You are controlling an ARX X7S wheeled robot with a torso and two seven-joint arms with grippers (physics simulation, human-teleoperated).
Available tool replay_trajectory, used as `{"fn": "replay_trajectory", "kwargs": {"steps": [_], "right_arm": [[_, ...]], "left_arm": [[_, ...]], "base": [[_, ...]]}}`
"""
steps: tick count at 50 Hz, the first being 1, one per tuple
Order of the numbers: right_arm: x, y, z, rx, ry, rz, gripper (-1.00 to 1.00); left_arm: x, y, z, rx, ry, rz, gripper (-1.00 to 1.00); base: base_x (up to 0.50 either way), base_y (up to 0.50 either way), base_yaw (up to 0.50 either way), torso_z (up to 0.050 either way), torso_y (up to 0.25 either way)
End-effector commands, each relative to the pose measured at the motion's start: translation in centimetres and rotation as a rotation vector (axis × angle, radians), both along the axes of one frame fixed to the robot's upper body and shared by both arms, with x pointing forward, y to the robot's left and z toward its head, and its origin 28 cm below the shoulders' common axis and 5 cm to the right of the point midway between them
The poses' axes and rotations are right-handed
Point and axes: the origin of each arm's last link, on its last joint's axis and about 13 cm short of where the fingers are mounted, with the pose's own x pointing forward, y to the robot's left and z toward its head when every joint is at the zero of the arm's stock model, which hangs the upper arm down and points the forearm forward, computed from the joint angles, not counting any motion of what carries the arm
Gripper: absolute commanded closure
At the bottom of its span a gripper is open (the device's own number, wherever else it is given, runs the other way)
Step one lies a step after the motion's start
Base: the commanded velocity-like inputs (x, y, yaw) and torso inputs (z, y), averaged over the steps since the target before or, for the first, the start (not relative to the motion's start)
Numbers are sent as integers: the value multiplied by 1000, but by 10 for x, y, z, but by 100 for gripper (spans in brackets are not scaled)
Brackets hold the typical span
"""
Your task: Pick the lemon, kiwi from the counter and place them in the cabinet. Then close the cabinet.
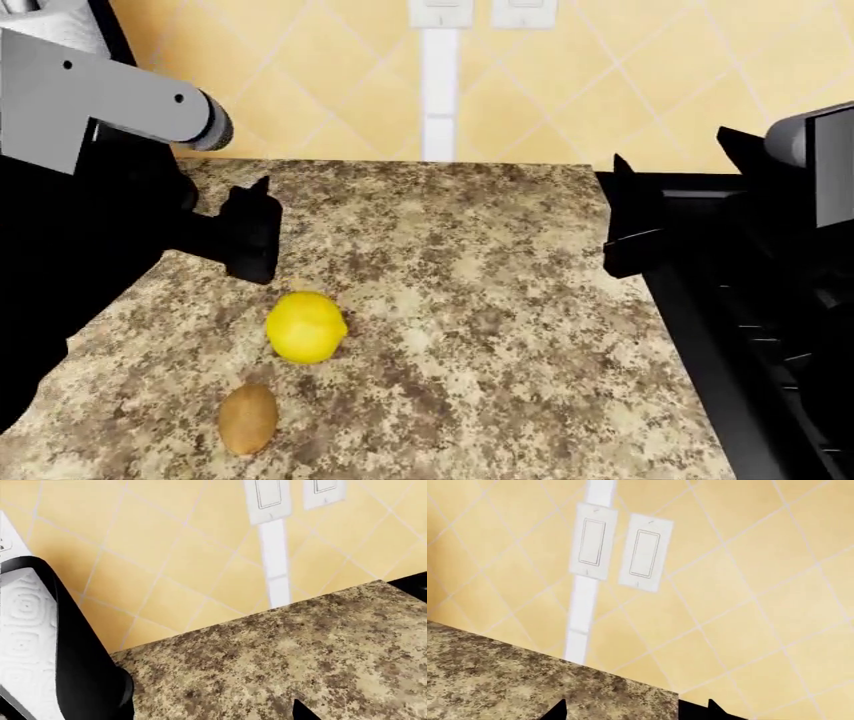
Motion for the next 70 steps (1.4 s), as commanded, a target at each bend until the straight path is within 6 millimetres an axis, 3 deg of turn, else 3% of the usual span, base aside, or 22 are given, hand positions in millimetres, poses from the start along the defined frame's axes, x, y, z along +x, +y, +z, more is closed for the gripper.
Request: {"fn": "replay_trajectory", "kwargs": {"steps": [1, 19, 33, 70], "right_arm": [[0, -1, 1, -4, 2, -7, -100], [1, -2, -1, 3, 2, -9, -100], [3, -1, -1, 3, 3, -15, -100], [4, -4, 0, 13, 2, -27, -100]], "left_arm": [[-17, 5, 5, -43, 183, 27, -100], [-13, -2, -37, 51, 308, 125, -100], [-19, -7, -59, -3, 401, 130, -100], [-34, -13, -97, -39, 550, 130, -100]], "base": [[0, 0, 0, 0, 0], [0, 0, 0, 0, 0], [0, 0, 0, 0, 0], [0, 0, 0, 0, 0]]}}
